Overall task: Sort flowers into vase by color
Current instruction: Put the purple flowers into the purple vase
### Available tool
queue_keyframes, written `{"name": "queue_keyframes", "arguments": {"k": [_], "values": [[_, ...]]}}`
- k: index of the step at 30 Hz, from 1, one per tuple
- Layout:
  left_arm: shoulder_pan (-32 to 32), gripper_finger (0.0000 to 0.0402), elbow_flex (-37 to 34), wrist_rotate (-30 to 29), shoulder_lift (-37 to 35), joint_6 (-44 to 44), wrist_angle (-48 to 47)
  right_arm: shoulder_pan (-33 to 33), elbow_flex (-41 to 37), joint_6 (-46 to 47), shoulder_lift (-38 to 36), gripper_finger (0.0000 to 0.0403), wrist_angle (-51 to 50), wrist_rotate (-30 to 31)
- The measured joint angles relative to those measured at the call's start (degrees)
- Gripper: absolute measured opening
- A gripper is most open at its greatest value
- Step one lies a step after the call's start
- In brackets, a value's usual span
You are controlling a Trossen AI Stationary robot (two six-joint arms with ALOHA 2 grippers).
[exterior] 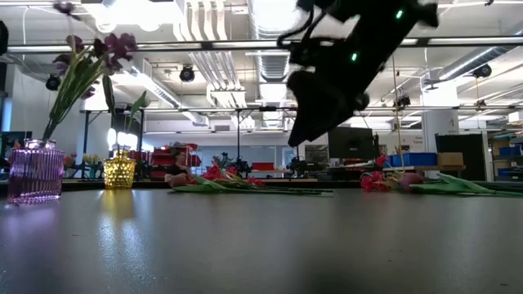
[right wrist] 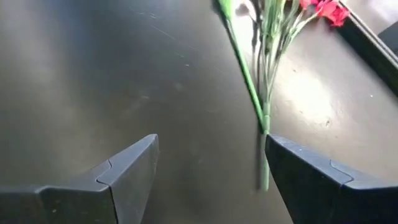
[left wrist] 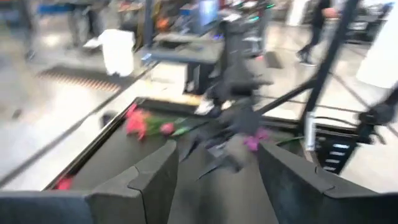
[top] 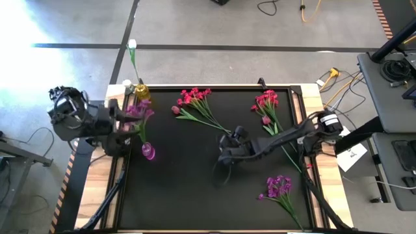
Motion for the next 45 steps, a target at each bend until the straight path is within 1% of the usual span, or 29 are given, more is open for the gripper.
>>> {"name": "queue_keyframes", "arguments": {"k": [3,6,10,13,16,18,20,22,24,26,27,28,29,31,35,38,41,45], "values": [[0.0,0.0195,-3.4,3.1,1.0,9.1,11.4,-1.3,-1.3,-0.8,0.0,0.0287,2.0,-0.4],[0.2,0.0189,-6.2,3.2,2.4,13.3,17.7,-1.5,-1.5,-2.0,-0.1,0.0287,2.9,-0.5],[2.9,0.0179,-9.3,2.8,5.4,13.7,22.6,-0.7,-1.5,-3.4,-3.2,0.0288,1.0,-0.2],[6.7,0.0172,-11.0,3.5,9.0,12.9,26.4,1.5,-1.8,-1.4,-8.2,0.0287,-5.8,3.6],[11.6,0.0165,-11.2,8.3,13.6,12.8,27.4,3.3,-3.6,4.3,-13.9,0.0284,-14.0,5.2],[15.5,0.016,-11.1,13.6,16.7,13.5,28.6,4.5,-6.2,7.2,-17.6,0.0281,-15.3,4.4],[19.5,0.0156,-10.9,19.4,19.3,14.8,31.0,5.6,-9.4,8.2,-20.8,0.0279,-14.6,1.7],[23.4,0.0154,-10.1,24.6,21.2,16.0,34.0,6.6,-12.7,8.7,-23.1,0.0278,-13.2,-2.5],[26.7,0.0153,-9.2,28.6,22.6,16.9,36.3,7.6,-15.9,8.8,-25.0,0.0276,-12.4,-10.7],[28.6,0.0153,-8.6,30.6,24.0,17.7,36.7,9.9,-18.4,9.7,-26.4,0.0272,-11.3,-20.5],[29.0,0.0153,-8.2,30.9,24.7,18.5,36.7,11.8,-19.1,12.1,-26.8,0.027,-11.2,-23.9],[29.1,0.0153,-8.1,31.1,25.2,19.5,36.7,14.2,-19.5,15.1,-27.0,0.0267,-11.5,-26.1],[29.1,0.0153,-8.0,31.4,25.6,20.4,36.7,16.9,-19.4,18.2,-27.0,0.0264,-12.2,-27.4],[28.6,0.0153,-7.9,31.7,25.9,21.6,37.1,22.6,-17.7,24.8,-26.6,0.0259,-16.0,-27.7],[26.6,0.0152,-7.9,32.0,25.4,21.8,34.8,32.6,-10.6,40.4,-23.7,0.0253,-26.3,-27.6],[23.9,0.0152,-7.9,32.3,24.0,21.7,31.7,38.9,-5.7,51.1,-19.9,0.0254,-32.7,-28.1],[21.5,0.0152,-7.9,32.5,22.9,19.8,29.0,43.0,-2.9,59.1,-15.1,0.0256,-35.0,-30.8],[18.4,0.0157,-8.0,32.2,22.3,17.9,27.5,44.3,-2.6,65.9,-8.7,0.026,-35.0,-36.8]]}}
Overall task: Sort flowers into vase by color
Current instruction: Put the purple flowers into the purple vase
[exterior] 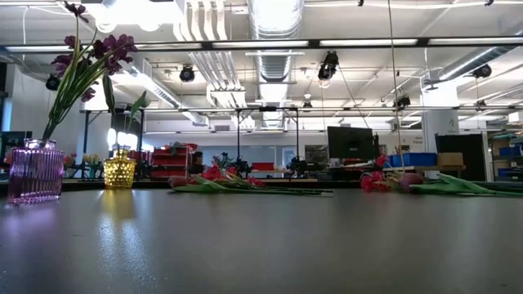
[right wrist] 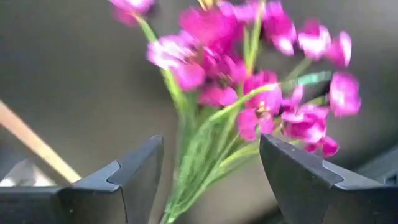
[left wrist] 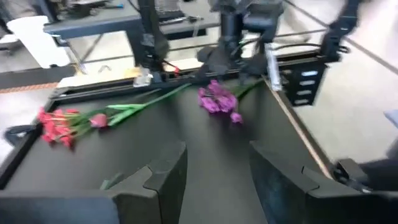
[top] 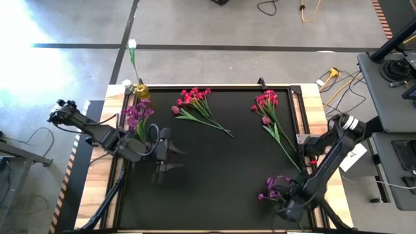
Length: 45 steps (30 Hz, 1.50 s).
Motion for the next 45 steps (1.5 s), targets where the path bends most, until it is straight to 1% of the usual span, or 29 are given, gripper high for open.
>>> {"name": "queue_keyframes", "arguments": {"k": [3,6,10,13,16,19,20,22,24,26,28,31,33,35,36,38,40,42,43,44,45], "values": [[-2.6,0.017,0.0,-1.4,-0.2,-1.3,-3.0,-0.3,-1.9,1.2,3.3,0.0259,1.1,-5.2],[-5.6,0.0186,0.0,-4.1,-0.7,-4.5,-6.9,-1.0,-3.7,1.9,4.4,0.0253,2.6,-8.8],[-9.8,0.0201,0.0,-4.4,-0.8,-9.7,-12.1,-2.0,-6.0,1.9,4.2,0.023,4.4,-8.6],[-13.1,0.0202,0.0,-4.4,-0.3,-14.4,-14.5,-3.2,-7.1,-0.8,3.9,0.019,8.9,-8.0],[-16.4,0.0199,0.0,-5.1,0.9,-19.8,-16.0,-4.7,-6.6,-5.7,3.7,0.0121,10.2,-3.4],[-19.7,0.0192,0.0,-7.2,1.7,-25.7,-18.7,-6.7,-4.8,-13.5,2.8,0.0037,10.1,4.4],[-20.9,0.019,0.0,-8.2,1.8,-28.0,-20.0,-7.7,-3.8,-17.1,2.3,0.0026,10.1,7.5],[-22.8,0.0186,0.0,-9.8,1.7,-32.3,-22.7,-10.1,-2.0,-25.4,1.4,0.0022,10.6,14.1],[-24.2,0.0183,0.0,-10.2,1.2,-37.7,-25.9,-13.5,-0.2,-35.0,0.9,0.002,12.7,21.3],[-25.3,0.018,0.0,-8.9,0.8,-45.4,-30.6,-17.6,1.4,-46.2,0.7,0.002,19.4,26.9],[-26.0,0.0177,0.0,-5.9,0.8,-53.2,-35.4,-21.9,2.1,-59.4,0.8,0.0019,30.5,29.9],[-26.8,0.0174,0.0,-2.0,1.3,-63.2,-41.4,-27.7,2.0,-79.5,2.1,0.0019,55.6,29.6],[-27.3,0.0172,-0.1,1.0,1.9,-67.8,-43.7,-31.1,1.8,-89.3,3.8,0.0018,72.1,28.2],[-28.1,0.0169,-0.1,3.5,2.6,-71.3,-44.9,-34.3,1.8,-96.8,6.1,0.0018,87.4,25.6],[-28.4,0.0168,-0.1,4.3,2.9,-72.6,-45.4,-35.9,1.8,-99.7,7.6,0.0018,95.0,23.3],[-29.3,0.0165,-0.1,4.7,3.7,-74.4,-46.2,-38.8,2.4,-102.5,11.2,0.0018,109.3,17.4],[-29.7,0.0162,-0.1,4.6,4.5,-75.4,-47.2,-41.3,4.7,-102.6,15.7,0.0018,119.4,12.9],[-29.8,0.016,-0.5,4.3,5.3,-76.0,-48.3,-43.3,8.4,-102.3,20.4,0.0018,124.0,10.8],[-29.8,0.0158,-0.9,3.6,5.7,-76.0,-48.7,-44.0,10.8,-102.3,22.8,0.0018,124.7,10.4],[-29.8,0.0158,-1.4,1.8,6.0,-75.7,-49.0,-44.6,13.1,-102.3,24.8,0.0018,124.6,10.3],[-29.8,0.0157,-1.8,-1.3,6.1,-75.5,-48.9,-45.0,15.2,-102.0,26.6,0.0018,124.1,10.2]]}}
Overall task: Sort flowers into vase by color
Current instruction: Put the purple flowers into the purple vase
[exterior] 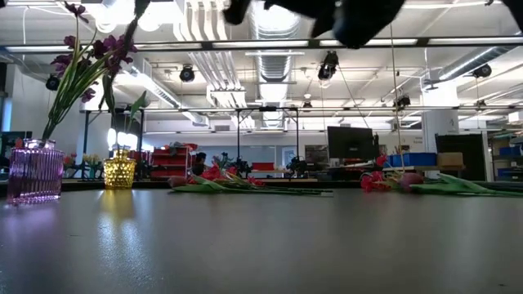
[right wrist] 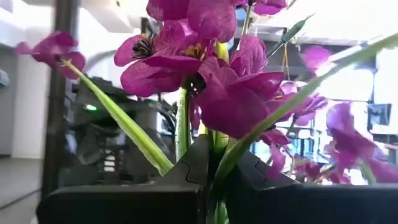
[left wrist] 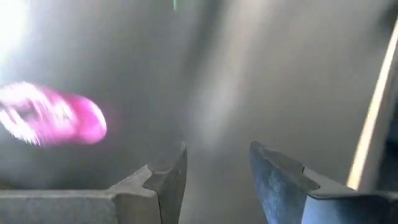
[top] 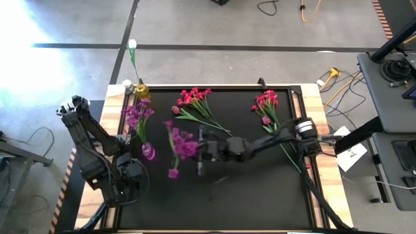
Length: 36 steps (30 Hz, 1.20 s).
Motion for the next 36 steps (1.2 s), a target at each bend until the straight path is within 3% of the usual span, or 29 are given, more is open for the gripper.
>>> {"name": "queue_keyframes", "arguments": {"k": [9,16,21,28,32,36], "values": [[0.2,0.0204,-3.7,-31.1,-0.3,14.7,8.9,-0.1,4.9,1.8,2.2,0.0018,-5.4,-5.8],[2.0,0.0249,-10.0,-40.8,-0.5,33.7,34.5,1.5,4.9,-0.7,1.6,0.0018,-8.2,-6.0],[6.5,0.0251,-17.2,-41.9,-0.5,40.3,51.0,3.6,4.9,-5.0,1.5,0.0018,-8.3,-5.8],[8.1,0.0232,-24.8,-41.2,-0.7,69.5,89.2,4.8,4.8,-6.8,1.2,0.0018,-8.4,-4.9],[8.2,0.0176,-26.4,-37.6,-1.1,74.0,94.8,4.8,4.8,-6.7,0.6,0.0018,-9.2,-3.7],[8.2,0.0069,-26.6,-37.8,-1.4,75.1,94.2,5.1,4.8,-6.6,0.0,0.0021,-11.4,-3.1]]}}
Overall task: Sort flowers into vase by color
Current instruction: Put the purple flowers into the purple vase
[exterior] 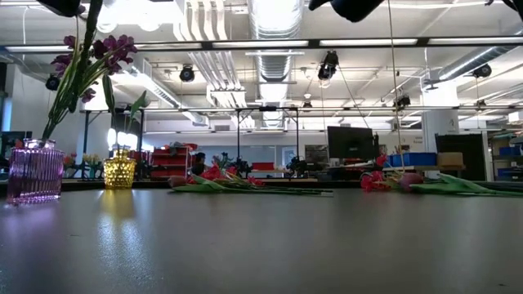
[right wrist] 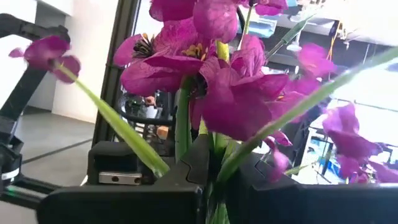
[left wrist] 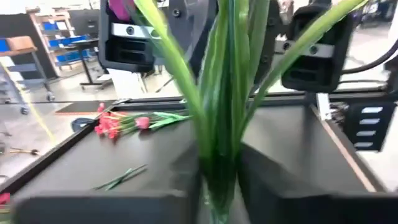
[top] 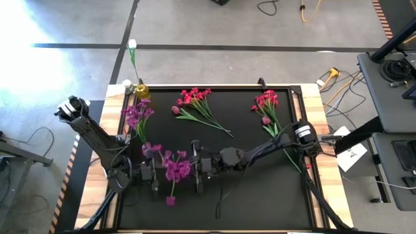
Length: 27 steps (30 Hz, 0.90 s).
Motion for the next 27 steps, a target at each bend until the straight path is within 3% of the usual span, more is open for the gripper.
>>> {"name": "queue_keyframes", "arguments": {"k": [2,6,11,15,19,23,27], "values": [[0.2,0.0021,0.0,-0.6,-0.5,1.4,-0.5,0.3,0.0,1.0,-0.1,0.0035,-0.5,2.0],[0.6,0.0013,1.3,-2.2,-3.0,3.6,-2.5,0.6,0.3,1.3,-0.7,0.0097,-5.0,4.6],[-3.1,0.0005,5.5,-10.3,-9.2,1.1,-22.2,2.0,-0.4,0.7,-5.9,0.0185,-17.0,7.0],[-8.6,0.0002,9.0,-18.5,-14.1,-16.3,-50.3,3.6,-1.5,3.5,-11.2,0.0231,-26.8,6.9],[-11.8,0.0002,9.3,-20.1,-16.4,-38.7,-73.4,6.0,-5.2,4.9,-13.7,0.0254,-30.1,8.9],[-11.7,0.0001,7.8,-14.7,-17.3,-51.9,-85.7,8.8,-8.3,4.9,-16.2,0.0259,-29.0,14.1],[-11.7,0.0001,7.8,-12.6,-18.1,-56.1,-89.5,10.6,-10.8,4.9,-17.0,0.0255,-29.5,17.5]]}}
